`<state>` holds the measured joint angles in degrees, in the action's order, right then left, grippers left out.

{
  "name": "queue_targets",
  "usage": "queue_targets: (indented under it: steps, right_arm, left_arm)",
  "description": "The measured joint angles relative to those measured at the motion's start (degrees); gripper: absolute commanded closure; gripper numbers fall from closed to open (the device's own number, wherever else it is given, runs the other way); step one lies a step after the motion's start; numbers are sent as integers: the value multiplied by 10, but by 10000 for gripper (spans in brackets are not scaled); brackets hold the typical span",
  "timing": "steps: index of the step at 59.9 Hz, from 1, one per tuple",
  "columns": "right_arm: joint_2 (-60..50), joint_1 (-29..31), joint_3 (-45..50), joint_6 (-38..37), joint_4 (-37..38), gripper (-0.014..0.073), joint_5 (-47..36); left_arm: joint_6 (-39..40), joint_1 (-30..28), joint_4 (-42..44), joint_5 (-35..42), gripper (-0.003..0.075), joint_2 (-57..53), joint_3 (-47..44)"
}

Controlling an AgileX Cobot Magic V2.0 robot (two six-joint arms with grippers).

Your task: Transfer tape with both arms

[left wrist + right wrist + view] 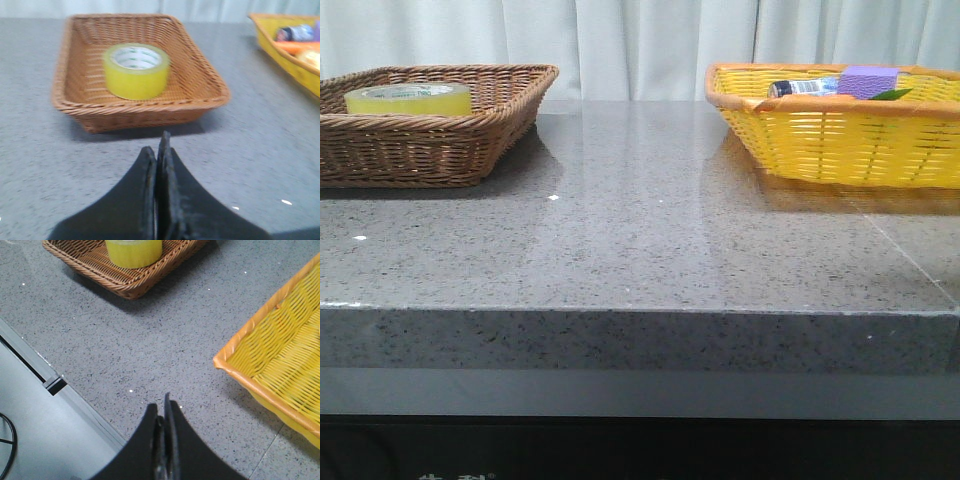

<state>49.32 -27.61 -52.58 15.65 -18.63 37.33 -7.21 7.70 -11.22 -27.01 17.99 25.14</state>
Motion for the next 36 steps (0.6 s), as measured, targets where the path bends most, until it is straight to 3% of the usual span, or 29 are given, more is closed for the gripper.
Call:
queue_targets:
  steps: [21,36]
  right_arm:
    - [0,0,0,0,0,663,0]
    - [0,0,0,0,0,663,1]
  left_arm:
    - [-1,-29,-1,179,740,-172,-237]
    - [-1,-39,-1,214,740,-184,-256]
